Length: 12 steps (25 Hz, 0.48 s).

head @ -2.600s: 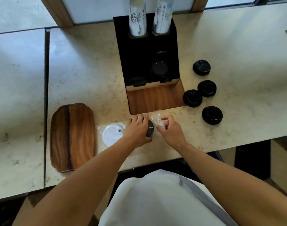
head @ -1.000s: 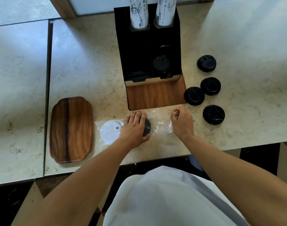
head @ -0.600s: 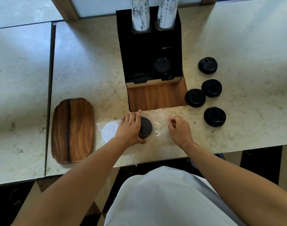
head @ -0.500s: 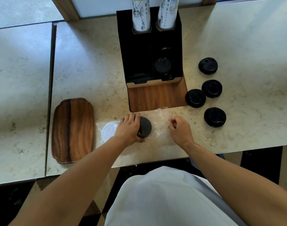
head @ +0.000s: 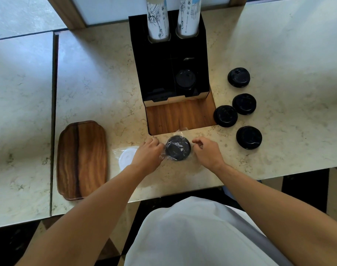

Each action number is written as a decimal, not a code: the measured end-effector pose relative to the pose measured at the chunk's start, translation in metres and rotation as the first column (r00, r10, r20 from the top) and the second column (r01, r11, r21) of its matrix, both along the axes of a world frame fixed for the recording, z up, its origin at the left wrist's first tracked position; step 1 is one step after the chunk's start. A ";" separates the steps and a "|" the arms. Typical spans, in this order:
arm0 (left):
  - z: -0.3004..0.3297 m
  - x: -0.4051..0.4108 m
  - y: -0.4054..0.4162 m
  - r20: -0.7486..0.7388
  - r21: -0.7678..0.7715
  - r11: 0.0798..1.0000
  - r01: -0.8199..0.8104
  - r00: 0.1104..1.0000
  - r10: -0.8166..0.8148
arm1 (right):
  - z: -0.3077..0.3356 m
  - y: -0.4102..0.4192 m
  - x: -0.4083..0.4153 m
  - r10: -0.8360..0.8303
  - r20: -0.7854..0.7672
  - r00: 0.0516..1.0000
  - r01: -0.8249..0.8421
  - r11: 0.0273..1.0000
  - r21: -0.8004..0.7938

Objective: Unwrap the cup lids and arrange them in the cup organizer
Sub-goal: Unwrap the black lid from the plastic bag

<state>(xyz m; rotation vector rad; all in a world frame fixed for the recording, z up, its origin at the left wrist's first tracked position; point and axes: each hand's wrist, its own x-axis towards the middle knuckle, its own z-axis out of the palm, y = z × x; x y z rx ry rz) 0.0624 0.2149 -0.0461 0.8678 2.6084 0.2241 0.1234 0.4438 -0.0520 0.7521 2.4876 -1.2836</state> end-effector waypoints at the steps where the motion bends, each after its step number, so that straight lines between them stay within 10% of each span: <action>1: -0.001 0.001 0.000 -0.013 -0.001 1.000 -0.006 1.000 0.006 | 0.000 0.001 -0.001 -0.008 0.018 1.000 0.008 1.000 -0.022; 12: 0.006 -0.001 0.015 -0.013 -0.086 0.995 -0.050 0.999 0.049 | 0.004 0.003 -0.013 -0.056 0.170 0.984 0.108 0.942 -0.316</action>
